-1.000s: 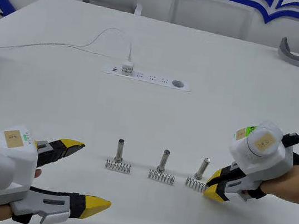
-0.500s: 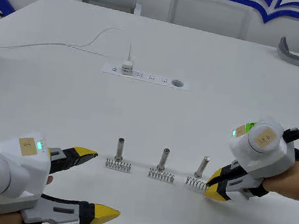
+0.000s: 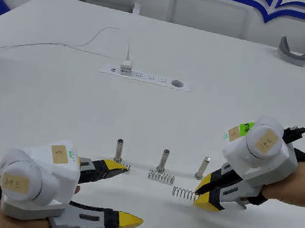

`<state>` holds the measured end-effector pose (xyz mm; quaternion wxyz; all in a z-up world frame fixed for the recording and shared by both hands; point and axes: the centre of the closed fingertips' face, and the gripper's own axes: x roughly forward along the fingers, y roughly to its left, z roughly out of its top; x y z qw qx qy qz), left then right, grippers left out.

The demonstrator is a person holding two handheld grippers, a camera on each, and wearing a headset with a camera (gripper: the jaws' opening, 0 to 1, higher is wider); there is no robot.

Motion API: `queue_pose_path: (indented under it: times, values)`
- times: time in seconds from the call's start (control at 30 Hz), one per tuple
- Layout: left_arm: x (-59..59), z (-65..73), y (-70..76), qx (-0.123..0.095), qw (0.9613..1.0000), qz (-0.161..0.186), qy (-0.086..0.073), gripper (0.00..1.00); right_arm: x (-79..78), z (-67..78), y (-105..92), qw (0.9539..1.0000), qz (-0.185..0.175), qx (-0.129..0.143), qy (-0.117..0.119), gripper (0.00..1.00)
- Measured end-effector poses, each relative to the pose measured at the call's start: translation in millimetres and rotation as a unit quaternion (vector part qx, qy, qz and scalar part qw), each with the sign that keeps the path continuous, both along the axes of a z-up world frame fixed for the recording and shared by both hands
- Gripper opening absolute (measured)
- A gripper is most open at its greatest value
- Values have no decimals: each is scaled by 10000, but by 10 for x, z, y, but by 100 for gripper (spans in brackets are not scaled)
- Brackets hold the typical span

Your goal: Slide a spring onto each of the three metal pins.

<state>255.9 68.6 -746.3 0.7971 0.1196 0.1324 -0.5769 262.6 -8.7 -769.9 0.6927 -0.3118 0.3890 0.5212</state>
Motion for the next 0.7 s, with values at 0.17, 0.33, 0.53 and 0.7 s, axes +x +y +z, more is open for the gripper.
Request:
queue_pose_path:
  times: [0.17,0.33,0.53,0.7]
  values:
    - [-19,-9,-99,-9,9998,-176,-5,47,-40,23,117,9998,190,14,-3,11]
    - [-51,-40,-203,40,9994,-353,-27,41,-96,74,215,9992,400,15,-20,11]
    - [-74,-15,-284,55,9986,-508,-143,33,-152,81,280,9982,603,-36,-19,11]
    - [-85,-2,-336,92,9976,-618,-298,24,-174,91,322,9976,687,-41,-12,11]
